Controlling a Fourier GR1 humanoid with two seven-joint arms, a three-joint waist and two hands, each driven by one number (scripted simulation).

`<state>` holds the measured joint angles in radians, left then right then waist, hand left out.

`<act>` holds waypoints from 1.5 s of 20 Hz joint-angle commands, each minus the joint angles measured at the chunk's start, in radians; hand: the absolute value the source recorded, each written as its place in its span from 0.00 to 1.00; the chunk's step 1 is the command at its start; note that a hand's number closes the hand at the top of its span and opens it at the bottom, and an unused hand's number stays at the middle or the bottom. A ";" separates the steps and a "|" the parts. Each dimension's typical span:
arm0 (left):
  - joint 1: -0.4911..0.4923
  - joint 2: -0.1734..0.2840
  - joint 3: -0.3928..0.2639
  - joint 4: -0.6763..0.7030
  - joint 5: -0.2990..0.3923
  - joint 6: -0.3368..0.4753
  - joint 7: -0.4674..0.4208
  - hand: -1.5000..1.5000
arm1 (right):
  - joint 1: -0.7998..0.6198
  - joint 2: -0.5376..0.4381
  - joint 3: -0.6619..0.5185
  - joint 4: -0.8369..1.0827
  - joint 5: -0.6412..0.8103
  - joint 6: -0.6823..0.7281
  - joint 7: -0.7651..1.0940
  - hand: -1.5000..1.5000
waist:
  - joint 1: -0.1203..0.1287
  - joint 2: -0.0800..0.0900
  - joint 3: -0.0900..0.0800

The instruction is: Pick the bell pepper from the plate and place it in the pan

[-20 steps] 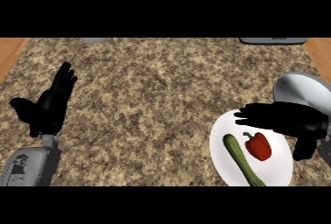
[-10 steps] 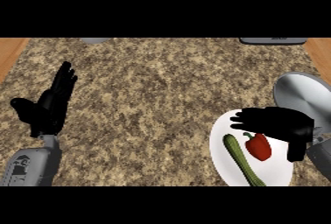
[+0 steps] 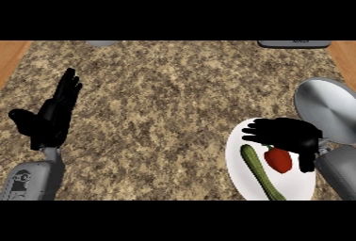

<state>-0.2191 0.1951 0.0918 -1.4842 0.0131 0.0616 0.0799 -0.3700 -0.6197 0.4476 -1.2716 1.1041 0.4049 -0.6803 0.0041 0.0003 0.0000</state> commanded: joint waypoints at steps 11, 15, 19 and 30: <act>-0.008 -0.029 -0.020 -0.049 -0.026 0.012 0.060 0.50 | -0.003 0.029 0.005 0.031 0.109 -0.017 -0.179 1.00 | -0.002 -0.001 0.000; 0.013 -0.047 -0.014 0.025 -0.039 0.011 -0.032 0.50 | -0.005 0.023 -0.023 0.159 0.136 -0.132 -0.245 1.00 | 0.000 0.001 0.000; 0.025 -0.014 0.021 0.014 -0.005 -0.014 -0.023 0.50 | 0.043 0.259 -0.171 0.113 0.053 0.068 0.261 1.00 | -0.021 -0.003 -0.002; 0.025 -0.010 0.027 0.001 -0.009 -0.003 0.000 0.50 | -0.014 0.613 -0.411 -0.112 0.117 -0.215 1.056 1.00 | -0.034 -0.017 -0.002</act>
<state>-0.1911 0.1925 0.1283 -1.4803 0.0013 0.0645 0.0793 -0.3438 -0.1041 0.0616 -1.2797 1.1753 0.3120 0.1525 -0.0450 -0.0201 -0.0068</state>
